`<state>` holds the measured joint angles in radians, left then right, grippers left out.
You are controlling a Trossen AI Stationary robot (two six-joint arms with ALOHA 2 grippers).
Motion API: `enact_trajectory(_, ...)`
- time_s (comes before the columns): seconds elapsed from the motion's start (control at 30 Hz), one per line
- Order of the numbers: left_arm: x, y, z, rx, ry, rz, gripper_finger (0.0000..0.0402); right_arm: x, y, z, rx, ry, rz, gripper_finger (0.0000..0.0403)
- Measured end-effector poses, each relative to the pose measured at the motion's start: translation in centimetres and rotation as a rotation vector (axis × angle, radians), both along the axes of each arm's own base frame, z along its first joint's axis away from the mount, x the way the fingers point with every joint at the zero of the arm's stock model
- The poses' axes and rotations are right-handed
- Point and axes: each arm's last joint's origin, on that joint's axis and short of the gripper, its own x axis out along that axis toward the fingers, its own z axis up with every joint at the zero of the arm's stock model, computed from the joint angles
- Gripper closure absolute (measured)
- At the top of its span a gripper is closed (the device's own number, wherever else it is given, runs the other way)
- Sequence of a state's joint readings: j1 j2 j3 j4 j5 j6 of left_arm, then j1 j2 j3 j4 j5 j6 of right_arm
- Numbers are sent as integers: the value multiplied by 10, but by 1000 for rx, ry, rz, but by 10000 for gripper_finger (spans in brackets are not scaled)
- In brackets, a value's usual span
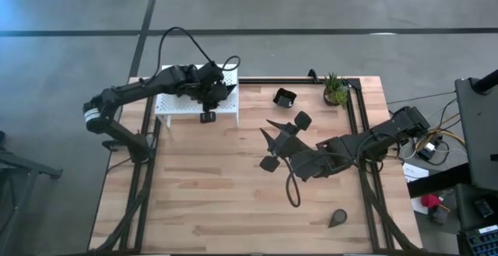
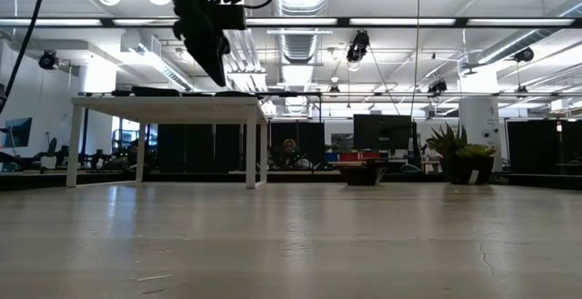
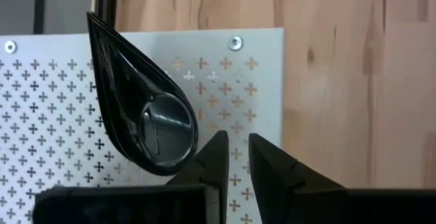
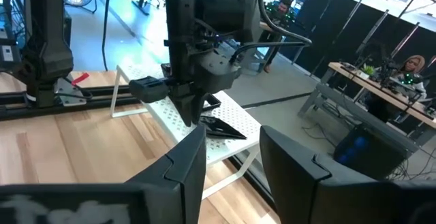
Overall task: Pick & Place Mini shaped plates
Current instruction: Stack the drop shaped plate on top of the other drop shaped plate on the shelf, then stack the distorted square plate on top of the other distorted square plate on the shelf
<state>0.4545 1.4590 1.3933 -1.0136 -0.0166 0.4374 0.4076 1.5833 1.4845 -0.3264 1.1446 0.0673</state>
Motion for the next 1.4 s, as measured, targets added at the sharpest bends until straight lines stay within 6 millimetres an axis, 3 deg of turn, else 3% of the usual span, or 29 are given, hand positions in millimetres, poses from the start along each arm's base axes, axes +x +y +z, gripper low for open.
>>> enact_trajectory(0.9,6,12,-6,114,21,61,349,0,0,-1,0,3,0,264)
enact_trajectory(1.13,-4,-9,19,141,-70,36,348,-6,-3,1,20,6,-9,269)
enact_trajectory(1.4,-17,-61,40,173,-173,-69,349,-30,-25,4,142,44,-40,282)
